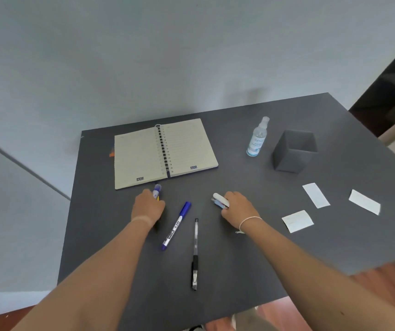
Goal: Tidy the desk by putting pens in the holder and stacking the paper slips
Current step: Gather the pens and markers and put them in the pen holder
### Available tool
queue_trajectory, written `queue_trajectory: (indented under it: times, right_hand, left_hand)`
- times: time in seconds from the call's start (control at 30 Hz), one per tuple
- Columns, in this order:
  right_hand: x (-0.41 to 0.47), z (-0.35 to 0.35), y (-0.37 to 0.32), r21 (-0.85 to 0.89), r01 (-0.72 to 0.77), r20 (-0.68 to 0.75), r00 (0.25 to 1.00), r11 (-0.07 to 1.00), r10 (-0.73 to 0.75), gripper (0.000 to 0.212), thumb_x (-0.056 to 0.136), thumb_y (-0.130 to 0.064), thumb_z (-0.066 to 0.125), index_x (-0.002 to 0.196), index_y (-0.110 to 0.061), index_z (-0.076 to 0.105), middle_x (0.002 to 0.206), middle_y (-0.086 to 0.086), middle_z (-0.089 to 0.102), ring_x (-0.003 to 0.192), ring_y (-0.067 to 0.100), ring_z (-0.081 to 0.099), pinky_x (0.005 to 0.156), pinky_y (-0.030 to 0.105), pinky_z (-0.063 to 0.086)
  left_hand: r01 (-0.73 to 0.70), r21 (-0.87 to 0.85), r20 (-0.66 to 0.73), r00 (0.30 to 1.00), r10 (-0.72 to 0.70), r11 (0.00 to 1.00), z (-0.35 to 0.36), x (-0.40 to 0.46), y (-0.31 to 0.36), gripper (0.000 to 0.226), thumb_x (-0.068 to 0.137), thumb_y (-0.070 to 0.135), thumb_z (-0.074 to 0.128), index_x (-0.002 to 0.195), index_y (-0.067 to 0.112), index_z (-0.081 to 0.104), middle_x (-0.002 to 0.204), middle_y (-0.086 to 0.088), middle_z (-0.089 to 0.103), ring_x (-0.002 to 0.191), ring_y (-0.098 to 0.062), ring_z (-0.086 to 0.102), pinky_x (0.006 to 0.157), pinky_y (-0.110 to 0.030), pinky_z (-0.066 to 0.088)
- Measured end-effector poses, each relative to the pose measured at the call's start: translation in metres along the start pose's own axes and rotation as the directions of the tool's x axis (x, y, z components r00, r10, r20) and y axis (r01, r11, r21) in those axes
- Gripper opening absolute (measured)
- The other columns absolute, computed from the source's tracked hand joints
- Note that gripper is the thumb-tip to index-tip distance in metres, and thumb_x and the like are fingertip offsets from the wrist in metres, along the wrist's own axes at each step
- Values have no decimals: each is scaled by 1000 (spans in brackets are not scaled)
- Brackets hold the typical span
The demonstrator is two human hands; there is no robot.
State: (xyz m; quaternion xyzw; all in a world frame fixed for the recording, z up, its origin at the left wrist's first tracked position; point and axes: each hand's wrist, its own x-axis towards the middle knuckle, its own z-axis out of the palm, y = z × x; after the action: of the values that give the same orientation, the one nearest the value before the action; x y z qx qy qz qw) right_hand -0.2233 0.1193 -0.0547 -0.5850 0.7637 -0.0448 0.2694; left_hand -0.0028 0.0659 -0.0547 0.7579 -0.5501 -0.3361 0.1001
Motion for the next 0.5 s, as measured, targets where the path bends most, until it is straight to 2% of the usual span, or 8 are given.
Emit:
queue_trajectory:
  times: [0.13,0.23,0.27,0.33,0.4,0.5]
  right_hand:
    - [-2,-6,2,6,-1,12,1000,1000,0,17,86,-15,48,98,-5,51,113,17,56,104,35,51,74,32,35]
    - [-1,-22,6,86,3,18,1000,996,-5,6,82,-12,48,88,-9,48,99,14,52,88,30,46,71,29,32]
    - [1,-29,6,116,12,22,1000,993,-15,6,82,-11,48,77,-12,44,91,11,48,82,27,42,69,29,32]
    - [6,-45,8,183,25,24,999,983,-30,25,81,-12,48,63,-16,31,75,4,41,75,26,39,59,29,30]
    - [12,-63,11,235,55,15,998,971,-60,24,81,-12,47,62,-12,33,68,3,40,71,26,39,52,27,27]
    - [18,-93,20,340,86,-13,996,936,-87,22,86,-15,44,65,-11,37,69,4,42,69,24,40,52,25,29]
  left_hand:
    - [-35,-38,-32,999,33,999,-2,-1,6,15,82,14,54,78,4,45,81,-12,50,71,-29,48,63,-31,36]
    - [-103,-46,-63,993,100,994,-6,-4,19,28,81,15,51,59,13,33,63,-5,42,60,-25,39,51,-31,29]
    - [-117,-52,-71,991,114,992,-7,-5,26,31,81,14,50,57,14,31,59,-4,39,57,-24,37,49,-31,28]
    - [-134,-88,-94,988,125,987,-10,-9,43,33,84,14,48,57,14,29,57,-3,37,52,-20,33,47,-30,26]
    - [-155,-123,-121,983,140,980,-11,-12,64,34,87,14,46,57,13,28,57,-3,37,52,-20,33,48,-29,26]
    - [-197,-182,-154,973,170,963,-7,-17,98,28,88,14,42,62,11,34,62,-7,45,64,-25,41,51,-29,29]
